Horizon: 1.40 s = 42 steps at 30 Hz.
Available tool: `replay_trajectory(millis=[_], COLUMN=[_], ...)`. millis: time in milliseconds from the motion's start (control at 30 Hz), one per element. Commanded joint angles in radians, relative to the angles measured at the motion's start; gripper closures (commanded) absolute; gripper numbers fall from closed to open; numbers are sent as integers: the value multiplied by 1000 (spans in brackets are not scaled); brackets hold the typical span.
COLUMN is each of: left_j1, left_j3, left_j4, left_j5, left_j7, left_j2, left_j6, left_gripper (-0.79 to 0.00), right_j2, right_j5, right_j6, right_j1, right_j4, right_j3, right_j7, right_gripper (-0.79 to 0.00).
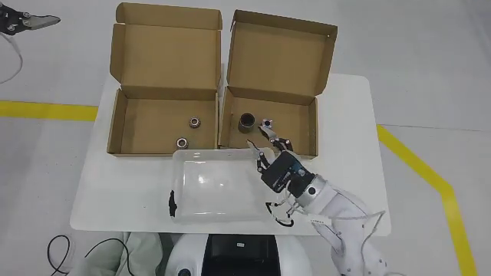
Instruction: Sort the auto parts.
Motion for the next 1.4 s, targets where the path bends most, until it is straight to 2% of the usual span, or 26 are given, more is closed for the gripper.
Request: replay_trajectory(millis=[0,367,733,767,833,867,933,1067,1100,1200,1367], left_j1=[0,0,0,0,0,0,0,0,0,0,0], left_j3=[0,0,0,0,0,0,0,0,0,0,0], left_j4=[0,0,0,0,0,0,0,0,0,0,0], left_j5=[0,0,0,0,0,0,0,0,0,0,0], left_j7=[0,0,0,0,0,0,0,0,0,0,0], left_j2=[0,0,0,0,0,0,0,0,0,0,0], left_j6=[0,0,0,0,0,0,0,0,0,0,0], left_gripper=[-785,-785,-785,-785,-785,-785,-785,-785,-784,-784,-785], right_j2=[6,38,55,56,58,60,61,63,63,63,63], right_j5=[-6,-38,-59,-61,-61,-61,-57,-50,-50,-50,-50], right_j6=[28,140,210,217,226,229,240,255,256,256,255], right_j1=[-50,-305,-414,-419,-426,-428,-429,-427,-427,-426,-427], right_j4=[-24,-146,-231,-234,-234,-233,-228,-220,-220,-219,-220], right_j3=[27,150,187,188,185,184,181,176,176,176,176], right_j7=[-29,-188,-219,-221,-226,-226,-232,-242,-242,-243,-242], right_gripper=[-215,-231,-262,-289,-425,-594,-785,-785,-650,-747,-785])
